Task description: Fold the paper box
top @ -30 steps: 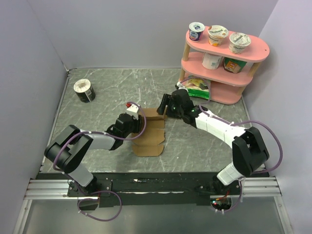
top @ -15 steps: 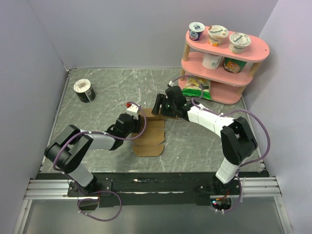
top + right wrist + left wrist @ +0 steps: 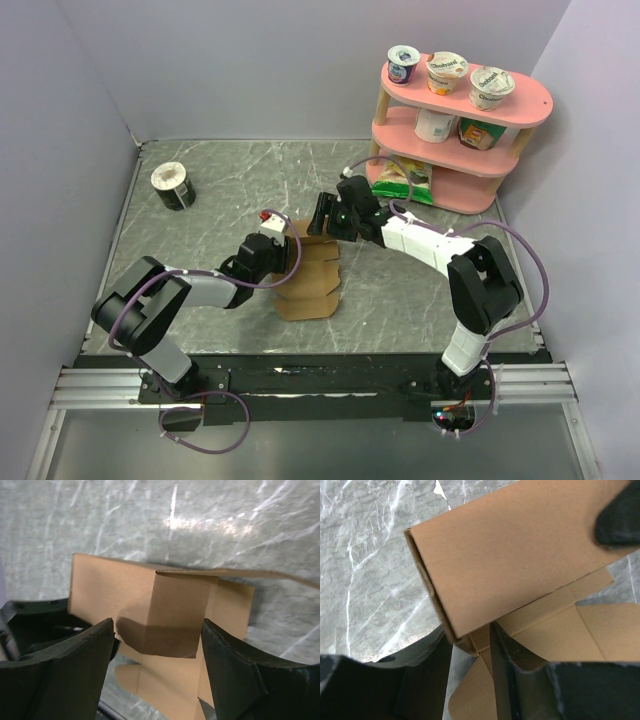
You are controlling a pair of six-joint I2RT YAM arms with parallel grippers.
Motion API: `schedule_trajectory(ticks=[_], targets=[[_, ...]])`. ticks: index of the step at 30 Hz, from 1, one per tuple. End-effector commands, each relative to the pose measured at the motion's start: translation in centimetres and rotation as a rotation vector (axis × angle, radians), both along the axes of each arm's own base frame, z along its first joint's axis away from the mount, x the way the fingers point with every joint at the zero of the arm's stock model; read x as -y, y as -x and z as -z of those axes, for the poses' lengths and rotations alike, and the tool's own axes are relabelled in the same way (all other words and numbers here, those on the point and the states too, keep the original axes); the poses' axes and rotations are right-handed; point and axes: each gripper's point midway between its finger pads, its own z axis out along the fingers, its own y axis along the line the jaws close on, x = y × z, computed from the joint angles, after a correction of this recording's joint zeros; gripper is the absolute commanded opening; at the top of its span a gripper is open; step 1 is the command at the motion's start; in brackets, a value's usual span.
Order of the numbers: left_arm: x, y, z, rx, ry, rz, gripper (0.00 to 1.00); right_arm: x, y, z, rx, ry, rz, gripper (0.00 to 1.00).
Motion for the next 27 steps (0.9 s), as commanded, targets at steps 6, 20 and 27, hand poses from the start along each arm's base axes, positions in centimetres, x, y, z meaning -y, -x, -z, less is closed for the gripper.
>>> schedule_trajectory(ticks=[6, 20, 27], targets=[[0.9, -1.0, -1.8, 0.053, 0.004, 0.008, 0.35, 3.8, -0.4, -1.5, 0.084, 0.149, 0.091, 0.80], [1.3, -0.9, -1.6, 0.064, -0.032, 0.003, 0.30, 2.6, -0.3, -3.2, 0.097, 0.099, 0.064, 0.80], [1.4, -0.9, -1.6, 0.065, -0.036, 0.004, 0.30, 0.8, -0.5, -2.2, 0.072, 0.027, 0.033, 0.77]])
